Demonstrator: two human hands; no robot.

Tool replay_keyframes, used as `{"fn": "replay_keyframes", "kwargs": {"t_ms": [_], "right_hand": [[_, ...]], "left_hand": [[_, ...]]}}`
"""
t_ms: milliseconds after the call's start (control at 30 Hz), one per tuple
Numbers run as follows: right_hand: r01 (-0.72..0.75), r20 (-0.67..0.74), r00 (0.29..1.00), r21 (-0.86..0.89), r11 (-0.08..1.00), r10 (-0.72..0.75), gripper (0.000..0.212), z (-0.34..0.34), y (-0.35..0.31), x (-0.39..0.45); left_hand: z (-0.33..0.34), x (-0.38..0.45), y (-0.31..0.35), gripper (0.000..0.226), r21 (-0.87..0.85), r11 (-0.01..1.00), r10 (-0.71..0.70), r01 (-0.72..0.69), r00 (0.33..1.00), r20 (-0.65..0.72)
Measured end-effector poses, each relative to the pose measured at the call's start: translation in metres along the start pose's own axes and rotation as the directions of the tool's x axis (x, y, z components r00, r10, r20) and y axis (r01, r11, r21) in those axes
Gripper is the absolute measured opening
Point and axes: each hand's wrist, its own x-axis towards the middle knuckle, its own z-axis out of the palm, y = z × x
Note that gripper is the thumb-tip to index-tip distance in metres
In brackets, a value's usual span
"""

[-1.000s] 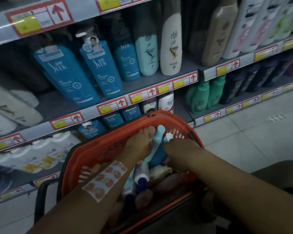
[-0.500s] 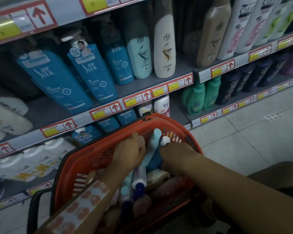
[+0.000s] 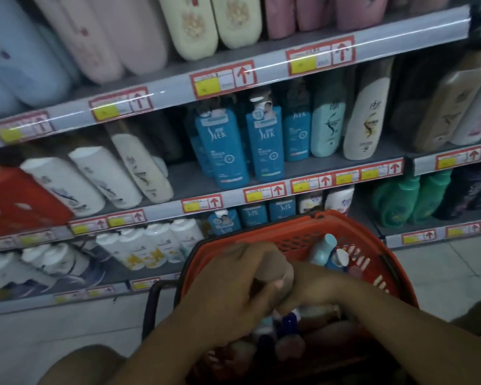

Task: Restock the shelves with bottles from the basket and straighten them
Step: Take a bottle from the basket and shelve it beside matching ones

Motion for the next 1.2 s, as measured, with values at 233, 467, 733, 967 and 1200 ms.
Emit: {"fn": "replay_keyframes", "kwargs": {"t_ms": [233,467,733,967,1200], "right_hand": [[0.093,-0.081,0.993,0.139,0.986,-0.083,0.049,0.049,-0.002,0.009],[0.187,-0.271,0.953,0.168,0.968,-0.137,0.029,0.067,-0.015,0.013],[0.244,-0.285,0.939,0.154,0.957,-0.194,0.032,0.083,-0.039,0.015],[0.104,-0.122,0.99,0.292,0.951,-0.07,0.083,0.096,-0.033,0.01],[0.209,-0.248,0.961,0.357,0.91,-0.123,0.057,0.091,-0.04,0.001]], "left_hand": [[0.004,-0.019,-0.029,0.033,-0.083,0.98,-0.19,0.182,0.976,-0.104],[0.018,-0.023,-0.032,0.045,-0.54,0.776,-0.491,0.327,0.85,-0.192],[0.007,-0.013,-0.037,0.023,-0.833,0.532,-0.608,0.149,0.752,-0.253],[-0.028,-0.009,-0.054,0.021,-0.964,0.264,-0.519,-0.041,0.836,-0.178],[-0.023,0.001,-0.06,0.023,-0.966,0.251,-0.618,0.057,0.777,-0.115]]}}
